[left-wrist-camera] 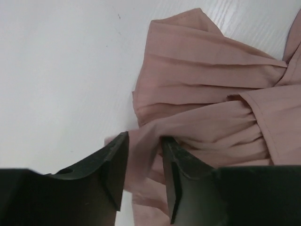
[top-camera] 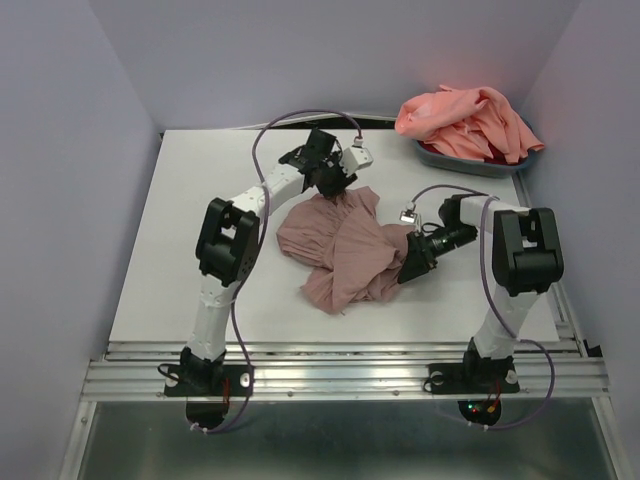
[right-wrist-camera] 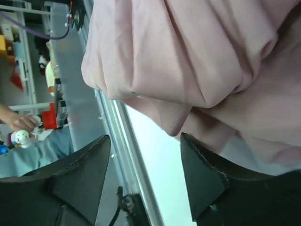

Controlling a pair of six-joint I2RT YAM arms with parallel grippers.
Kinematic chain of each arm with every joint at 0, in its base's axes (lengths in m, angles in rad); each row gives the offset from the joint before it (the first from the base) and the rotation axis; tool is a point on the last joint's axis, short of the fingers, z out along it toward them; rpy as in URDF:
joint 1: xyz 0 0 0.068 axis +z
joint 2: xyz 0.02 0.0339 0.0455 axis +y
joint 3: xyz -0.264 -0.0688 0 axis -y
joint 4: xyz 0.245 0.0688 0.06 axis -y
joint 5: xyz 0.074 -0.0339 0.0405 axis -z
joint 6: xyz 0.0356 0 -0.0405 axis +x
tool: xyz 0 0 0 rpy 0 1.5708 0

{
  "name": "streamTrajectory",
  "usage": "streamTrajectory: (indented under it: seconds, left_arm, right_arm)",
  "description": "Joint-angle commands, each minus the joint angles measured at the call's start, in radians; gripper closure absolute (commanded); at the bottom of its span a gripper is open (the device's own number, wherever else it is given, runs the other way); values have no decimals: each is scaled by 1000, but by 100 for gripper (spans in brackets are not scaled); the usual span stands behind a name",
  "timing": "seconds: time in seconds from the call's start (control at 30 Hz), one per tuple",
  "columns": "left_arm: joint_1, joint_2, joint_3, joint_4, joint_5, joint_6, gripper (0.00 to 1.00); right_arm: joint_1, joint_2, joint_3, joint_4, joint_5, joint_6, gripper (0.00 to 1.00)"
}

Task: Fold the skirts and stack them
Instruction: Fold the skirt

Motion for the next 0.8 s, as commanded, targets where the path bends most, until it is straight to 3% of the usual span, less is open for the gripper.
streamTrajectory:
  seconds: [0.0, 0.03, 0.13, 0.27, 0.3, 0.37, 0.4, 0.5, 0.67, 0.77]
  left_arm:
    - [3, -82, 94, 30, -17, -63, 39]
    - [3, -94, 100, 27, -34, -68, 23]
    - [9, -155, 131, -20, -58, -125, 17]
    - [12, -261, 82, -149, -74, -187, 17]
    - [16, -336, -6, -163, -52, -205, 18]
    - [32, -434, -144, -186, 100, -174, 20]
    - [32, -552, -315, -138, 118, -163, 20]
    - [82, -755, -572, -50, 182, -229, 17]
    - [337, -812, -619, -5, 444, -416, 15]
    - [383, -838, -630, -28, 437, -395, 13]
  right_arm:
    - [6, -55, 34, -165, -17, -50, 27]
    - [6, -78, 29, -120, -5, -30, 24]
    - [6, -176, 38, -2, 69, 108, 23]
    - [6, -274, 92, 141, 158, 290, 27]
    - [6, -300, 98, 184, 185, 377, 29]
    - [29, -383, 90, 301, 227, 375, 30]
    - [55, -430, 99, 322, 288, 345, 30]
    - [271, -500, 98, 367, 510, 323, 29]
    - [615, -544, 32, 485, 740, 275, 28]
    - [779, -492, -21, 526, 837, 191, 25]
